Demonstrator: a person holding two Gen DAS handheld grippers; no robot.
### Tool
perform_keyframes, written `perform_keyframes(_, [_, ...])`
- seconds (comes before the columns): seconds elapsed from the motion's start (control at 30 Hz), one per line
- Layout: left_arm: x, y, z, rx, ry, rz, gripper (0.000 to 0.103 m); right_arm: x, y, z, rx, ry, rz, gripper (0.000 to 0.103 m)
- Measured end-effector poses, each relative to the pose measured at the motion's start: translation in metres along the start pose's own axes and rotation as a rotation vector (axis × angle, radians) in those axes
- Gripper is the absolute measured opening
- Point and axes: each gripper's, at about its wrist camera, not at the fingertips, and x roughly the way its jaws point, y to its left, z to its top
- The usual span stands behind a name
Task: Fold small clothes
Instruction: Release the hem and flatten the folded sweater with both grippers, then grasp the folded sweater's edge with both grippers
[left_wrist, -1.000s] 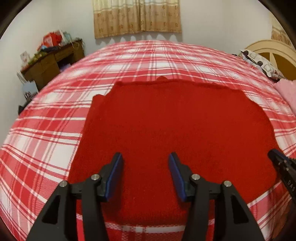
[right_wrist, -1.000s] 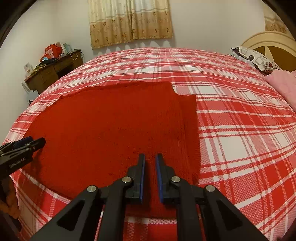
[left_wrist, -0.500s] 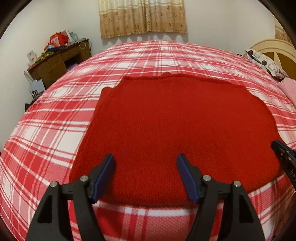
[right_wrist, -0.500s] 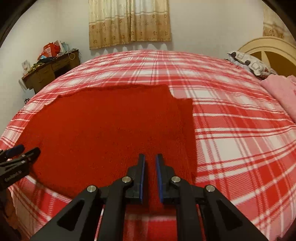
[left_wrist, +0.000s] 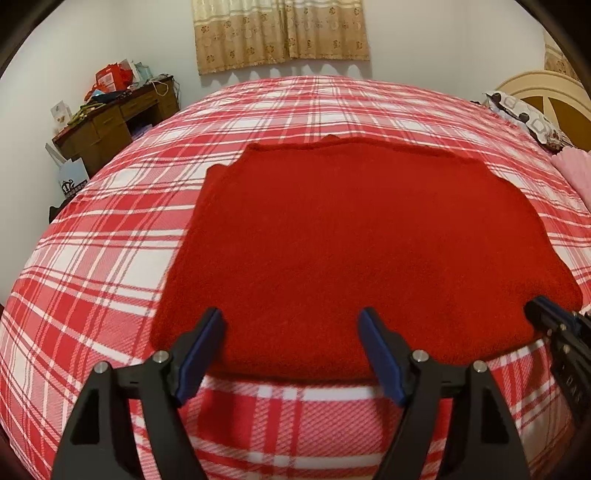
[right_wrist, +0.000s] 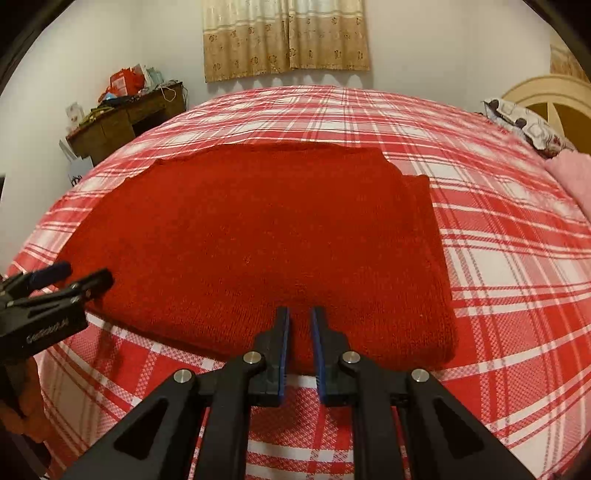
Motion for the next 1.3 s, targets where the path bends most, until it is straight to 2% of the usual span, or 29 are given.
perform_keyframes(0.17, [-0.007, 0.028, -0.015, -0.044, 0.014, 0.008, 0.079, 0.001, 0.001, -0.002, -0.002, -0.014, 0.003, 0.012])
perform_keyframes(0.3, [-0.008, 0.056, -0.021, -0.120, 0.046, 0.009, 0.079, 0.000, -0.002, -0.003, 0.000, -0.021, 0.006, 0.012])
perform_keyframes(0.43, [-0.009, 0.070, -0.019, -0.154, 0.034, 0.039, 0.079, -0.001, -0.002, -0.003, 0.004, -0.021, 0.011, 0.013])
perform_keyframes(0.6, [-0.006, 0.071, -0.005, -0.178, 0.026, 0.012, 0.079, -0.001, -0.003, -0.003, 0.005, -0.021, 0.012, 0.013])
perform_keyframes(0.77, [0.004, 0.062, 0.005, -0.134, 0.037, 0.062, 0.079, -0.002, -0.005, -0.003, 0.015, -0.024, 0.025, 0.013])
perform_keyframes(0.97, [0.011, 0.065, 0.001, -0.141, 0.062, 0.056, 0.079, -0.006, 0.000, 0.006, 0.018, -0.011, 0.020, 0.013])
perform_keyframes(1.2, [0.013, 0.066, 0.003, -0.148, 0.066, 0.042, 0.081, -0.004, 0.044, 0.032, -0.026, -0.033, 0.143, 0.013])
perform_keyframes(1.3, [0.012, 0.070, 0.008, -0.168, 0.072, 0.006, 0.081, 0.007, 0.062, 0.038, -0.046, -0.020, 0.175, 0.013])
